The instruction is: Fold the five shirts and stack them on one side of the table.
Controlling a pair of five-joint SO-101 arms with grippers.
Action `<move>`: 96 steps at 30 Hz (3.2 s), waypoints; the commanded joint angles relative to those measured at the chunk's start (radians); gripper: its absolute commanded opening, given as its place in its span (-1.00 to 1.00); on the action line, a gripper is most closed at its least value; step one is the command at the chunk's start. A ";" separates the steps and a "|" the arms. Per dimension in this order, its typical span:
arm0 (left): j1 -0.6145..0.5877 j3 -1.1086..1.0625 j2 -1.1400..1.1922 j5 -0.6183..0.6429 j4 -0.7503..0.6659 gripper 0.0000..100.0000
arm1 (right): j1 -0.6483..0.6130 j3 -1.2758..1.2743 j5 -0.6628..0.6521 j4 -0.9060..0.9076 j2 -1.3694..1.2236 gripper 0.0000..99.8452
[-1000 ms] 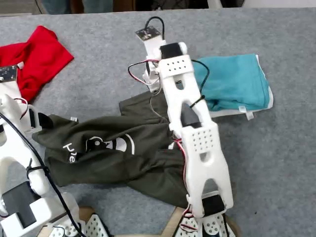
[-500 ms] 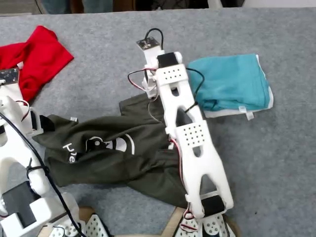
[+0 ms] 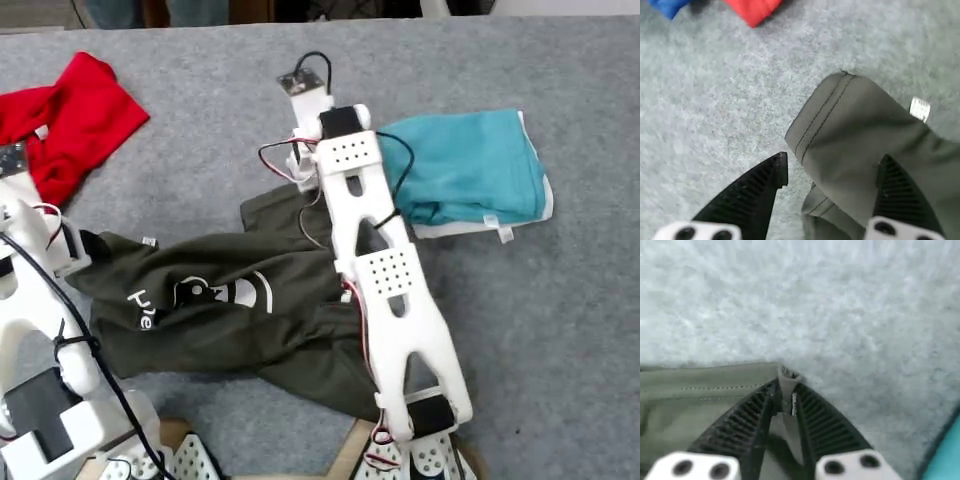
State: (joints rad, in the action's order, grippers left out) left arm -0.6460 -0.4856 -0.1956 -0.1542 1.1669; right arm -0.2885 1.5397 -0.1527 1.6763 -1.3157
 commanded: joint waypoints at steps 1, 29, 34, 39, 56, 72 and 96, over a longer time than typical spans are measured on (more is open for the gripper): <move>-0.027 0.030 -0.014 0.146 0.011 -0.40 | 0.009 0.145 0.009 0.002 0.019 -0.97; 0.372 0.812 0.483 0.876 0.084 -0.43 | 0.236 0.133 -0.164 0.003 0.289 -0.97; 0.472 1.320 0.802 0.956 0.261 -0.46 | 0.241 0.131 -0.170 0.002 0.286 -0.97; 0.489 1.739 1.143 1.028 0.396 -0.47 | 0.236 0.127 -0.170 0.002 0.285 -0.97; 0.529 1.873 1.465 1.094 0.505 -0.49 | 0.235 0.131 -0.170 -0.020 0.248 -0.97; 0.509 1.939 1.448 0.931 0.512 -0.94 | 0.226 0.134 -0.126 -0.060 0.260 -0.97; 0.348 2.126 0.508 0.470 0.591 -0.94 | 0.152 0.131 0.233 -0.342 1.020 -0.97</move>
State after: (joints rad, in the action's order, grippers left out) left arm -0.2547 1.6072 0.4933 0.3751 1.7530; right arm -0.1274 1.6303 0.0698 1.4047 -0.4365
